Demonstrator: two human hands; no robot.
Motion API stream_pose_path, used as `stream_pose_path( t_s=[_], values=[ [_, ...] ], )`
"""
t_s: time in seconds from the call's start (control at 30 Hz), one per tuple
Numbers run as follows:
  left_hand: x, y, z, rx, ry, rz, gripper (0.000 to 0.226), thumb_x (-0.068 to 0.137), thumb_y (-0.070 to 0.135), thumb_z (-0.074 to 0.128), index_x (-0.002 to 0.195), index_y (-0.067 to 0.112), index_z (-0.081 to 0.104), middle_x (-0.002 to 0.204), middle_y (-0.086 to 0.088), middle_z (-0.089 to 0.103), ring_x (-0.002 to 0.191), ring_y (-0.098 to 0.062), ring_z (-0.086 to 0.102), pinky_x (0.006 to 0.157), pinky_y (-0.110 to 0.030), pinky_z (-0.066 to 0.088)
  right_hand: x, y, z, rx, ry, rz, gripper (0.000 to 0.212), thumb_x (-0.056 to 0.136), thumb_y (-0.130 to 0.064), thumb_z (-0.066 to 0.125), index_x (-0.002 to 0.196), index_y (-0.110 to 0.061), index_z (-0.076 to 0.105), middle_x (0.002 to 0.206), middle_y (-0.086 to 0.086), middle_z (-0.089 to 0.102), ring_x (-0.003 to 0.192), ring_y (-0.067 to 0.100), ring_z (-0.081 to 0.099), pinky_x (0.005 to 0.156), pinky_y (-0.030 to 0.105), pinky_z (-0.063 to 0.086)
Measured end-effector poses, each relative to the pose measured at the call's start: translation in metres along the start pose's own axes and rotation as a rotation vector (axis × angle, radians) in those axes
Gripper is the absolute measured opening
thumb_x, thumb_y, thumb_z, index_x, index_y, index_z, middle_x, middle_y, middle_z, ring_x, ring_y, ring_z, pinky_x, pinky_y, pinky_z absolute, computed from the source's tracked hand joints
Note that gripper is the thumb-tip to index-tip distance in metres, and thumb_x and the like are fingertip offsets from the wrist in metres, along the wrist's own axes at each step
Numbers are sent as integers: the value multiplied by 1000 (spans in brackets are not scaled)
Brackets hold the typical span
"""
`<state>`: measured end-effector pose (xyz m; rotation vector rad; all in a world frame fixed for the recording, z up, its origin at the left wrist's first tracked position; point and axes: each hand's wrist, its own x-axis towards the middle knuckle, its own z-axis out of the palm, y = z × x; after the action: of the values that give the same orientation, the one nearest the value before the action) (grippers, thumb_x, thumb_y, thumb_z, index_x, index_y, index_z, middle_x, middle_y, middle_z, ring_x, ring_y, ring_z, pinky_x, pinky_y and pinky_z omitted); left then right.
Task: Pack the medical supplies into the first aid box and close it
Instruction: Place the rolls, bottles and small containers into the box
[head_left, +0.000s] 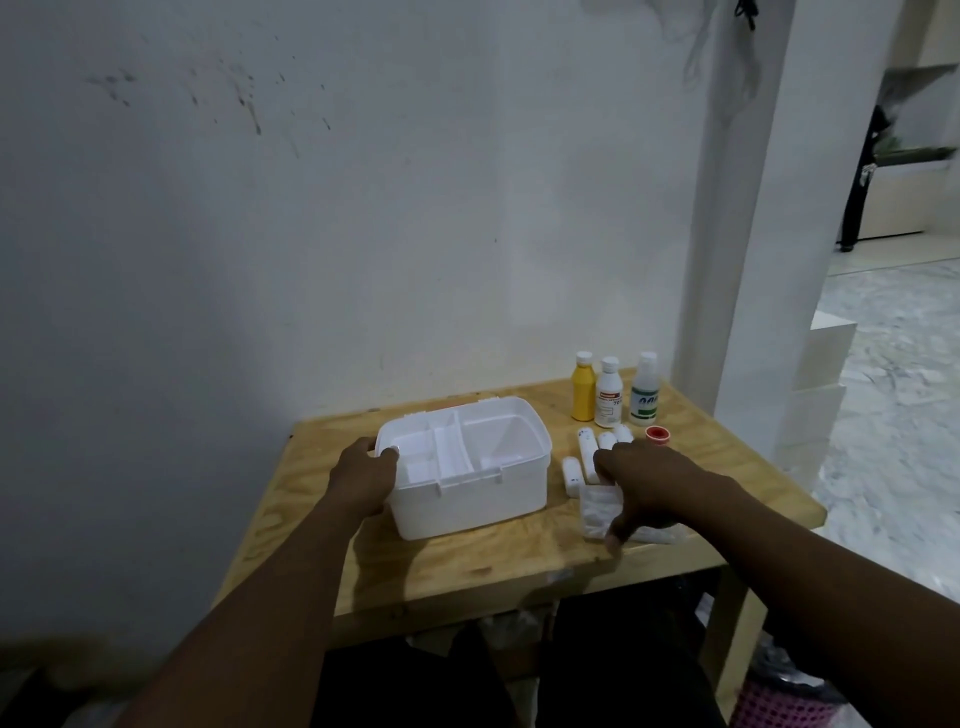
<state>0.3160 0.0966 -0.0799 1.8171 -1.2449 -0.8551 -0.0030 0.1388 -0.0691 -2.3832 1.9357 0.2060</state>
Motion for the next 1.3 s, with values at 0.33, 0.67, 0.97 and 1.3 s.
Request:
stream_pose_path(
  t_s=[0.33,0.67,0.97,1.3],
  values=[
    [-1,4,-4,54,-42,-8,49,103,31,49,149,15,43,135,-15,55,111,-36,60,90,-50,58,8,0,-9,97,-96,-16,65,64,-47,84,116,-24,51,118,1,57,97,15,51,75,28,47],
    [18,19,-26,188,-78,-33,25,99,27,55,101,4,65,102,-17,69,82,-34,76,68,-35,54,10,-18,-170,334,503,-209,30,77,-39,78,80,-25,52,70,-12,50,73,21,53,60,27,36],
    [26,16,-33,210,-138,-35,29,98,28,57,102,2,68,92,-15,74,75,-32,77,63,-34,53,73,-77,-111,499,404,73,39,78,-41,76,94,-10,57,102,11,62,95,30,60,73,33,44],
    [32,22,-41,168,-243,-116,25,96,26,59,104,3,66,90,-14,74,62,-26,73,75,-36,57,100,-111,-65,455,-57,201,48,79,-15,79,118,-3,53,85,11,57,80,34,72,65,42,63]
  ],
)
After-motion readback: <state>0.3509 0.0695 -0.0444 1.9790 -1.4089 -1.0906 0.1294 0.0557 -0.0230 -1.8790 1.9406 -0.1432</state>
